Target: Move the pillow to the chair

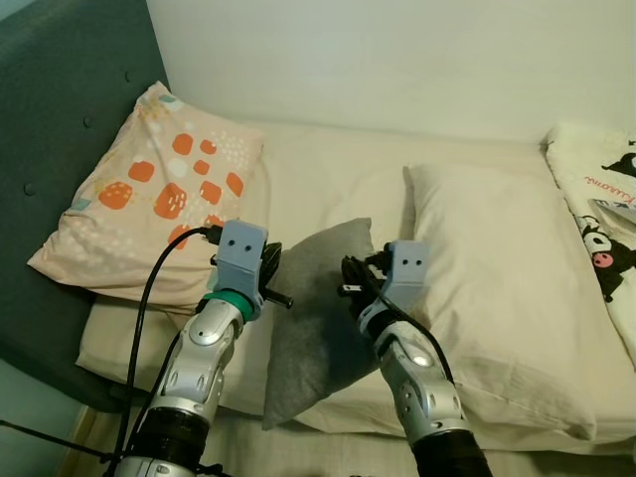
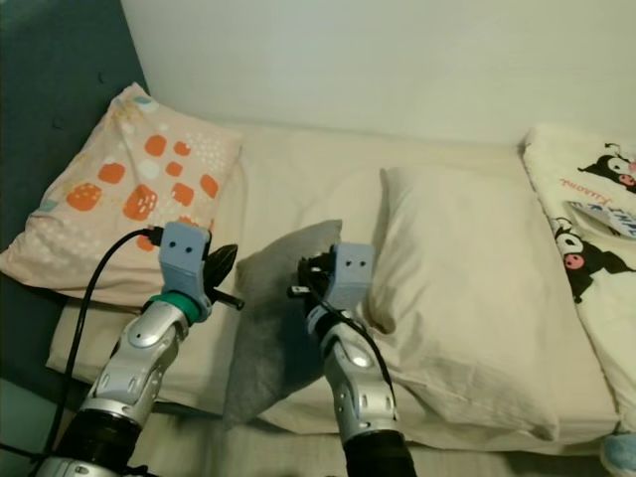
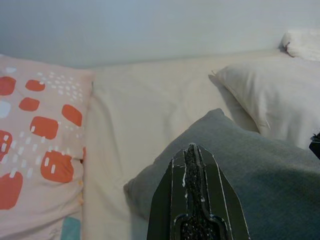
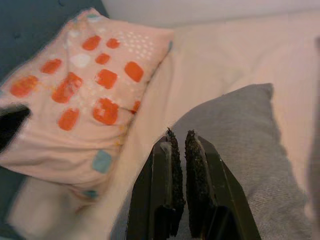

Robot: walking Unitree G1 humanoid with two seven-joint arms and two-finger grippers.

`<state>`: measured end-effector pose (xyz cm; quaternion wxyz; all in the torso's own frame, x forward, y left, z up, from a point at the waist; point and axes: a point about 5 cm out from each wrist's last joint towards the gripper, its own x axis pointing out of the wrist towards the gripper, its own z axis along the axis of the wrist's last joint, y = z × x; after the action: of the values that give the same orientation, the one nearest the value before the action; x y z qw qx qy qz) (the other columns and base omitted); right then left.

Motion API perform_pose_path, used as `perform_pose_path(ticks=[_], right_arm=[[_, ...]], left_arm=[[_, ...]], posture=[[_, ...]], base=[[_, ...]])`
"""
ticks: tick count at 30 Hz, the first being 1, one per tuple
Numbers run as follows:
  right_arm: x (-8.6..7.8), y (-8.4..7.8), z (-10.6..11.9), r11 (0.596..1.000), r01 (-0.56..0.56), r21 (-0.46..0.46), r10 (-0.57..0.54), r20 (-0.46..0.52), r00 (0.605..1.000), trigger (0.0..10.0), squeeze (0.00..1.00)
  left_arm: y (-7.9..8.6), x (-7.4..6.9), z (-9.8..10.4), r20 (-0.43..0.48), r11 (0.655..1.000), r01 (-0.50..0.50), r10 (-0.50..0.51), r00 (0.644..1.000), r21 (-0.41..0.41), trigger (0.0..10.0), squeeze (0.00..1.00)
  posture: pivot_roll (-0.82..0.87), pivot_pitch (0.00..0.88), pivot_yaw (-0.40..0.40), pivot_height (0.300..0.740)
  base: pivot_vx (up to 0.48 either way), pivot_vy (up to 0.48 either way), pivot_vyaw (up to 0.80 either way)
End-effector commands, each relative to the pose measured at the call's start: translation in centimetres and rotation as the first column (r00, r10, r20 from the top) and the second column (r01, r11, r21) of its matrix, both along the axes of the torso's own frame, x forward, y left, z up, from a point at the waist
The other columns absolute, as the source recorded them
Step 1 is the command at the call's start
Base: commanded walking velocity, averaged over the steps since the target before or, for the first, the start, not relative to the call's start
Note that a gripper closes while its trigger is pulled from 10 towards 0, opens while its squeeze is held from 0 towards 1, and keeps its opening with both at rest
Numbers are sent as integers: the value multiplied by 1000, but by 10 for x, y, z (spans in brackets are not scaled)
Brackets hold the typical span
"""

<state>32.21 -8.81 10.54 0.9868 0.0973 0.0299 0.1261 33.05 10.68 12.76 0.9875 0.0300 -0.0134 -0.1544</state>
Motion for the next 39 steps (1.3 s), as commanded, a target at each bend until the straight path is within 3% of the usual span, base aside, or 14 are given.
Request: perform_pose_path(ticks=[1,4,12,20,27,29,30,33,39], right_arm=[[3,1,5,1000,4,-23,-3,20,1000,10000,0],[5,-2,11,998,30,54,-32,36,999,10000,0],[20,-19,39,981,141,131,-157,121,980,10000,0],[33,-35,53,978,188,90,-200,157,967,10000,0],[30,-33,45,983,165,84,-176,137,975,10000,0],[31,-28,38,991,133,30,-136,101,986,10000,0],[31,-19,21,992,57,-110,-55,22,998,10000,0],[28,-13,-2,954,-40,-297,23,-62,998,10000,0],[29,-16,-14,961,-14,-275,-18,-111,994,10000,0]], left_arm=[[0,-1,-3,-3,1000,-3,3,1000,8,10000,0],[0,-2,-3,0,1000,-6,6,1000,12,10000,0],[6,-4,-5,1,999,-18,18,1000,28,10000,0],[8,-5,-5,3,999,-21,21,1000,35,10000,0],[9,-5,-6,2,999,-21,21,1000,45,10000,0],[9,-5,-7,0,998,-19,19,1000,52,10000,0],[9,-5,-8,-4,998,-16,16,1000,65,10000,0],[8,-5,-9,-9,997,-13,14,1000,76,10000,0],[5,-6,-11,-10,997,-12,13,1000,78,10000,0]], posture=[[-34,20,9,740],[-32,20,6,740],[-30,27,1,740],[-26,29,-2,740],[-24,32,-1,740],[-28,32,-1,740],[-33,32,0,740],[-36,33,-1,740],[-35,37,-8,740]], base=[[0,0,0],[0,0,0],[0,0,0],[0,0,0],[0,0,0],[0,0,0],[0,0,0],[0,0,0],[0,0,0]])
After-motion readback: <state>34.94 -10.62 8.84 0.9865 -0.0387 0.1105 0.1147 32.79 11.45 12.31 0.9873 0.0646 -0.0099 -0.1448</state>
